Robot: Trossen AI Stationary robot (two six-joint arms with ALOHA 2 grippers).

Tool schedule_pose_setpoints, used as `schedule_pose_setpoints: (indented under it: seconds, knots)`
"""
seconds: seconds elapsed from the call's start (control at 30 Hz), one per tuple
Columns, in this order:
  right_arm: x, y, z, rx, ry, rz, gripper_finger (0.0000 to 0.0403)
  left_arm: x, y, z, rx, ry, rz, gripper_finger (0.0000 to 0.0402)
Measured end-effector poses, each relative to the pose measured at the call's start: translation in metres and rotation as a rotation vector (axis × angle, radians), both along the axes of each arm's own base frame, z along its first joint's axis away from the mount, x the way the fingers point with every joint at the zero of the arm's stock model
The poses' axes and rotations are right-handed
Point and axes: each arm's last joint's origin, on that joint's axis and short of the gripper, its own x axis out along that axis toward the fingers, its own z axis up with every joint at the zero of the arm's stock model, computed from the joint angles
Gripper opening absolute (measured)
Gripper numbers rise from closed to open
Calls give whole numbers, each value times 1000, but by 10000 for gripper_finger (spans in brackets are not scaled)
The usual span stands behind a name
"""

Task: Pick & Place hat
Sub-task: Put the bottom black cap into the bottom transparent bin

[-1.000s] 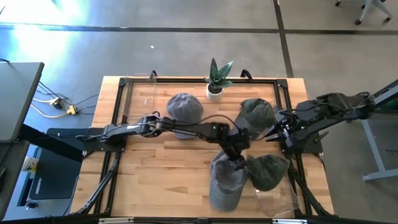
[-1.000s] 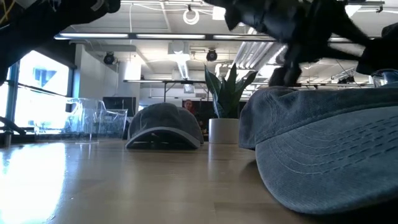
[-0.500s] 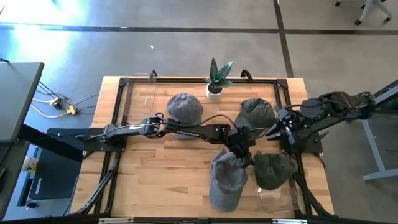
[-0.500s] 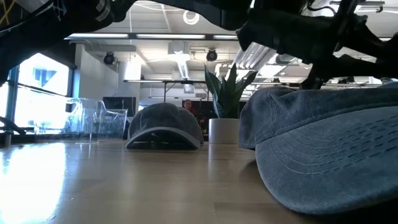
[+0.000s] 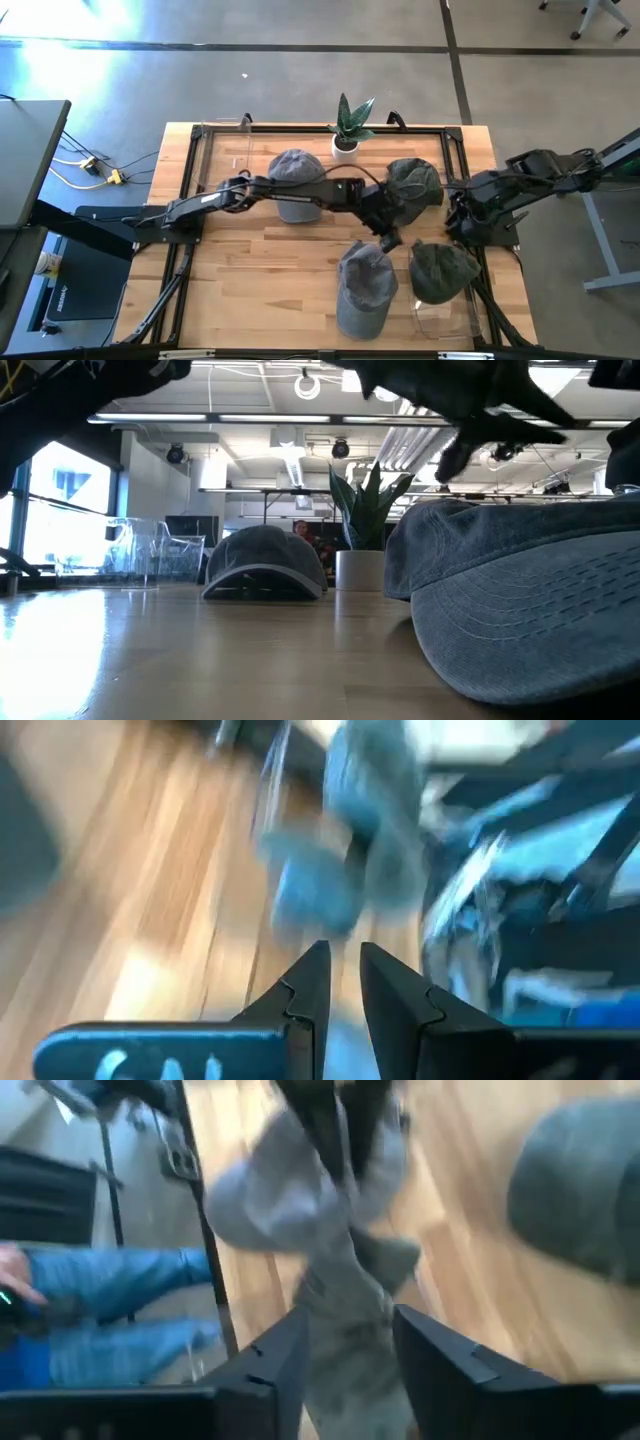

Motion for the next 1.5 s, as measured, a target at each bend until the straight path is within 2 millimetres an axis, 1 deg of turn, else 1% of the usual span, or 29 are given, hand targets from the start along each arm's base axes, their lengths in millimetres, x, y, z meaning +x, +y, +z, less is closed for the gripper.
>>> schedule_pose_setpoints:
  seconds: [0.03, 0.1, 0.2, 0.27, 0.33, 0.4, 0.47, 0.53, 0.6, 0.67, 0.77, 0.8, 0.83, 0.9, 0.97, 1.03, 1.1, 1.17, 1.27, 1.43, 1.5]
  knots:
    - [1, 1, -8, 4, 31, 19, 164, -7, 0, 5, 16, 40, -11, 55]
    - [4, 3, -28, 0, 99, 59, 188, -13, 0, 10, 54, 64, -10, 55]
    - [11, 5, -62, -35, 215, 105, 214, -29, -2, 16, 111, 162, -10, 55]
    - [15, 7, -81, -50, 274, 109, 223, -32, 0, 23, 135, 152, -1, 55]
    - [18, 8, -95, -37, 299, 139, 226, -40, -1, 29, 149, 194, 1, 55]
    - [23, 12, -105, 18, 276, 198, 223, -45, -3, 33, 165, 197, -13, 55]
    - [26, 14, -112, 69, 251, 245, 213, -45, -4, 39, 168, 169, -15, 55]
    - [27, 16, -116, 107, 235, 268, 191, -45, -4, 39, 168, 167, -16, 55]
    - [28, 17, -115, 137, 213, 294, 155, -43, -3, 37, 179, 159, -14, 55]
    - [28, 18, -109, 168, 178, 324, 107, -41, -2, 39, 189, 124, -22, 55]
    - [27, 20, -94, 238, 99, 393, 29, -36, -3, 46, 179, 31, -48, 55]
    - [26, 20, -88, 255, 62, 426, 16, -34, -5, 49, 169, -12, -65, 55]
    - [25, 21, -80, 264, 18, 458, 12, -31, -6, 52, 158, -61, -81, 55]
    - [22, 20, -64, 252, -88, 522, 24, -26, -11, 61, 146, -175, -116, 55]
    - [19, 19, -48, 197, -215, 598, 34, -21, -12, 71, 156, -302, -130, 55]
    - [16, 18, -34, 114, -333, 664, 32, -17, -15, 82, 169, -445, -151, 56]
    - [14, 16, -26, 39, -406, 704, 20, -15, -16, 94, 204, -591, -151, 57]
    - [13, 15, -22, -7, -450, 742, 8, -14, -18, 104, 231, -705, -160, 67]
    - [14, 15, -25, -25, -454, 765, 9, -14, -18, 109, 251, -757, -144, 106]
    - [15, 16, -30, -24, -433, 769, 17, -12, -16, 106, 313, -749, -95, 214]
    - [14, 16, -28, -25, -446, 772, 9, -4, -15, 95, 316, -761, -107, 258]
